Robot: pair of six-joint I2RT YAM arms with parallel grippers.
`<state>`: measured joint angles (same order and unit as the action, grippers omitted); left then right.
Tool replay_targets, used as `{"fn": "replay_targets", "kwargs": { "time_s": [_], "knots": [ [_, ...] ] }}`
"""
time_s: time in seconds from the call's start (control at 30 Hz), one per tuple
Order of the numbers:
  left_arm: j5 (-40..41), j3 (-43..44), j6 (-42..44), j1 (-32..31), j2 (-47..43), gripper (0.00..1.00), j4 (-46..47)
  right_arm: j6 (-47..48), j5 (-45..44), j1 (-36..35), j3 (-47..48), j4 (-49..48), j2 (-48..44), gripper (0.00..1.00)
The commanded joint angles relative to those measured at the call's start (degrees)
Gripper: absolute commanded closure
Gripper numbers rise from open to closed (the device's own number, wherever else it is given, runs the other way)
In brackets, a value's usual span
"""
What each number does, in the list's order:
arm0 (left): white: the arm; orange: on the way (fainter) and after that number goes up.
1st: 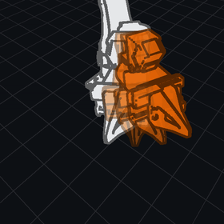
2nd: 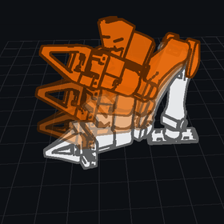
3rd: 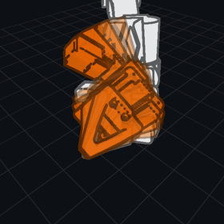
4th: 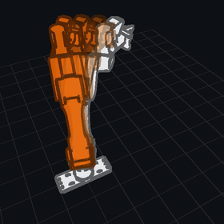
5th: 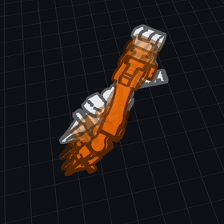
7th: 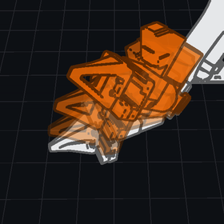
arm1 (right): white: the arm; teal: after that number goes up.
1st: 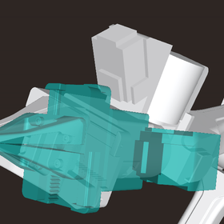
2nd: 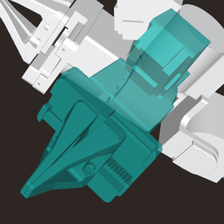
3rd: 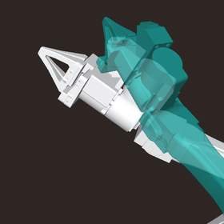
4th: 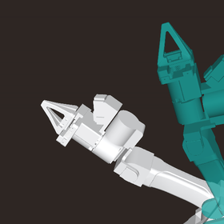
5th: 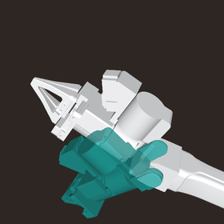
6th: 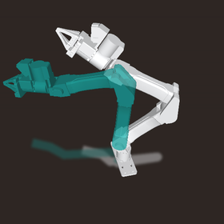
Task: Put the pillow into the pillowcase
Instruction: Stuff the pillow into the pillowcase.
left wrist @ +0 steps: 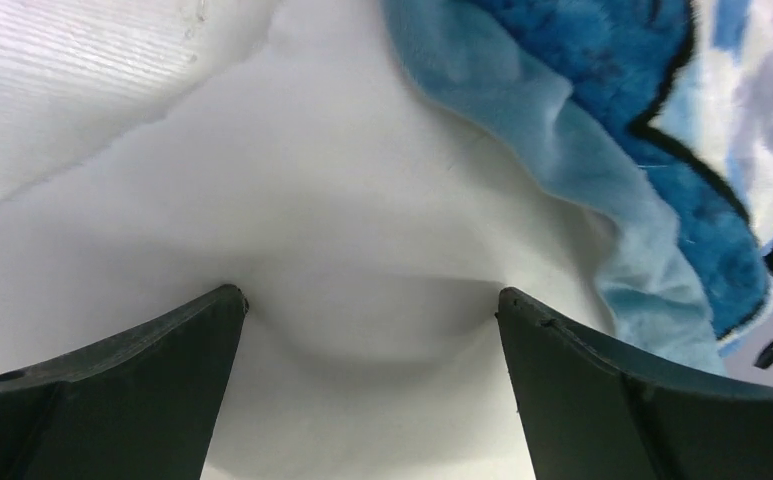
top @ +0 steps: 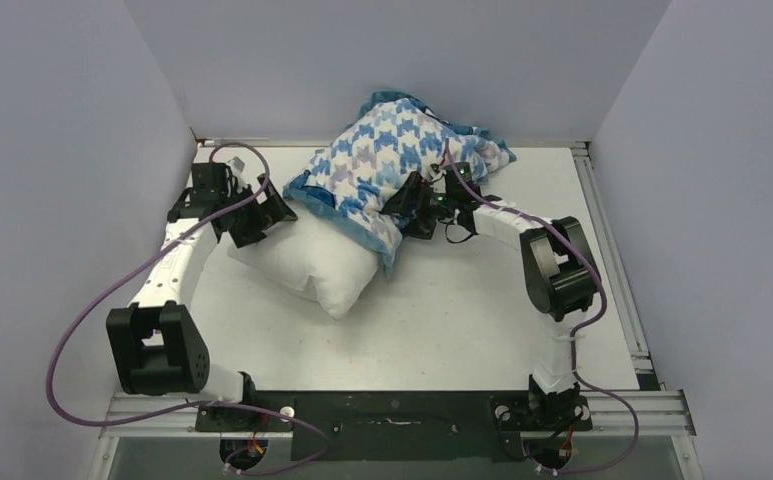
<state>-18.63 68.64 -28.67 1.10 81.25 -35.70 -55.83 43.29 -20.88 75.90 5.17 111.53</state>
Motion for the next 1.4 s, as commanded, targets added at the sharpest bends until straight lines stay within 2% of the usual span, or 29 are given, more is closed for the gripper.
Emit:
{"fn": "replay_targets", "kwargs": {
  "time_s": [0.0, 0.1, 0.13, 0.17, 0.37, 0.5, 0.67, 0.77, 0.9, 1.07, 1.13, 1.23, 1.27, 1.3, 1.37],
  "knots": [
    [-10.31, -2.86, -0.11, -1.55, 5.64, 0.04, 4.63, -12.82, 2.09, -2.50, 3.70, -26.07, 5.14, 0.36],
    [-12.69, -3.72, -2.66, -7.17, 7.12, 0.03, 8.40, -13.15, 2.20, -1.44, 6.71, -25.88, 5.39, 0.86],
    [-13.08, -3.88, -3.72, -9.43, 7.35, 0.02, 9.82, -11.83, 1.97, -0.82, 7.54, -24.12, 4.33, 0.94],
    [-13.64, -3.99, -5.06, -11.80, 7.53, 0.02, 11.63, -10.18, 1.70, -0.12, 8.35, -21.83, 2.83, 0.95],
    [-16.40, -2.34, -14.99, -24.15, 10.73, 0.00, 22.96, -1.08, 3.24, 5.58, 15.68, -6.46, -7.78, 0.95],
    [-19.04, 4.43, -19.32, -30.56, 15.85, 0.00, 27.07, 2.65, 4.44, 5.32, 22.89, 1.87, -10.90, 0.95],
    [-18.64, 16.38, -19.15, -39.06, 22.13, 0.00, 25.95, 4.18, 3.50, 0.04, 35.68, 4.18, -7.95, 0.95],
    [-16.72, 16.83, -18.18, -40.89, 21.71, 0.01, 22.55, 9.03, 1.64, -3.26, 42.23, 11.30, -4.13, 0.95],
    [-18.14, 7.74, -16.13, -39.37, 14.36, 0.03, 16.51, 18.39, -3.80, -4.54, 39.68, 20.09, -2.84, 0.95],
    [-20.20, -3.15, -6.23, -38.66, -1.71, 0.03, 1.31, 28.63, -9.15, -7.17, 32.38, 26.70, -1.04, 0.95],
    [-19.02, -6.93, -6.19, -37.85, -10.10, 0.04, 2.54, 29.54, -8.30, -9.34, 30.65, 27.18, -0.15, 0.95],
    [-16.50, -10.94, -8.73, -32.33, -21.34, 0.04, 5.96, 30.64, -4.54, -13.11, 30.89, 27.69, 0.70, 0.94],
    [-15.42, -11.78, -9.48, -29.39, -24.22, 0.04, 6.78, 31.49, -3.27, -14.07, 31.42, 27.66, 0.40, 0.91],
    [-14.35, -12.54, -10.04, -26.74, -26.19, 0.04, 7.25, 32.11, -2.22, -15.07, 31.80, 27.29, -0.22, 0.80],
    [-11.84, -12.28, -9.84, -22.16, -27.69, 0.04, 6.51, 32.98, -2.43, -15.99, 32.23, 26.74, -2.67, 0.43]
  ]
}}
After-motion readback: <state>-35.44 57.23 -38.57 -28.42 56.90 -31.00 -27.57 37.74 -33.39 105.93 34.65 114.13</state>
